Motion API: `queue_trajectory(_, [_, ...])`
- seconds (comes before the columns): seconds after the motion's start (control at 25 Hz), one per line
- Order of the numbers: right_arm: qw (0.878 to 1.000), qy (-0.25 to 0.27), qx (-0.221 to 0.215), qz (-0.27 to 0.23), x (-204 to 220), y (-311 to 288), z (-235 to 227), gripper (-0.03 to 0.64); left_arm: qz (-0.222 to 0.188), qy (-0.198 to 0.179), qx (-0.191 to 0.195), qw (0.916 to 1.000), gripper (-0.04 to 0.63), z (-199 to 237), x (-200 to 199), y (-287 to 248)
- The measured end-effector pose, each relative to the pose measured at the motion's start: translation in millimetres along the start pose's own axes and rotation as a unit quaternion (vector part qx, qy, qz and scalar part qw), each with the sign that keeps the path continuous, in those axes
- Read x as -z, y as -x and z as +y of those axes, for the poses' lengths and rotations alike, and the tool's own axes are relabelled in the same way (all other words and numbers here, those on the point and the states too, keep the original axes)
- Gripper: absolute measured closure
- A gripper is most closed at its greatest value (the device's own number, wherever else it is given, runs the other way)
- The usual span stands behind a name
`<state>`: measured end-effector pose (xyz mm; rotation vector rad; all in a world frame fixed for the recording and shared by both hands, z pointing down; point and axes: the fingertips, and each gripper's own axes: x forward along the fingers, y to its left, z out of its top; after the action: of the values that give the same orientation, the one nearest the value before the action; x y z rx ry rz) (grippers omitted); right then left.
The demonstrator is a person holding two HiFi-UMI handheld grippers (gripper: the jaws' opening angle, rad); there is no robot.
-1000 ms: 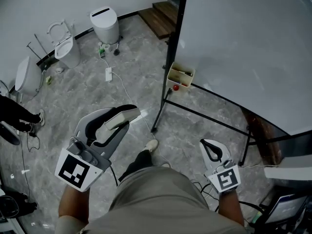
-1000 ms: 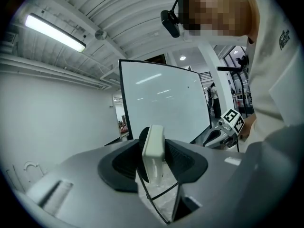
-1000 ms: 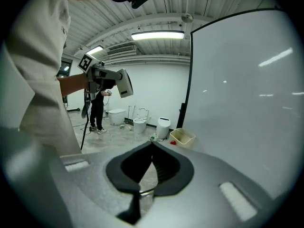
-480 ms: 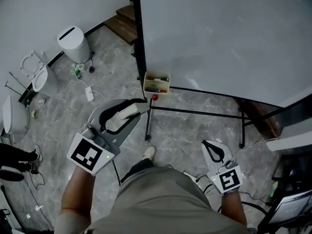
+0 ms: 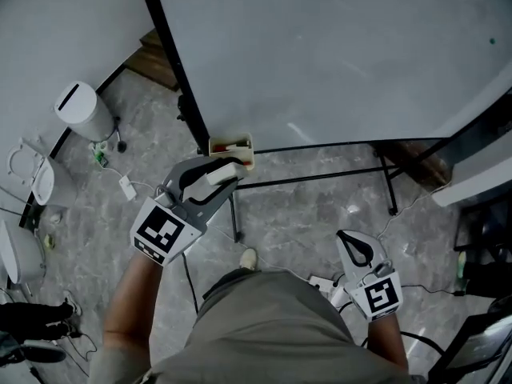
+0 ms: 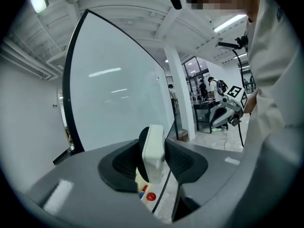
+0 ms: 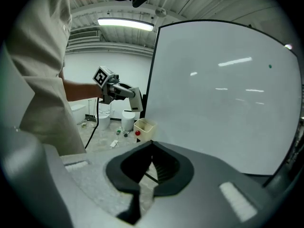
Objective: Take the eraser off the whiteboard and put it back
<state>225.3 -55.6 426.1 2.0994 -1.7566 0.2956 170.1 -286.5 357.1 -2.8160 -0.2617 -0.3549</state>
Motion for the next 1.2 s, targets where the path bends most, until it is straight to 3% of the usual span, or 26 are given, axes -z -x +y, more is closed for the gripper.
queue_trajectory(0.52, [0.996,-0.033,0.074,0.025,-4.6,-12.6,11.5,0.614,0.032,-0.011,0.087,0.9956,0.425,25.6,62.8,-60.1])
queue_trajectory(1.2, [0.989,-0.068,0.116,0.057,3.6,-10.6,25.2,0.614,0.088,-0.061,0.115,0.9876,0.425,16.7,128.7,-101.8])
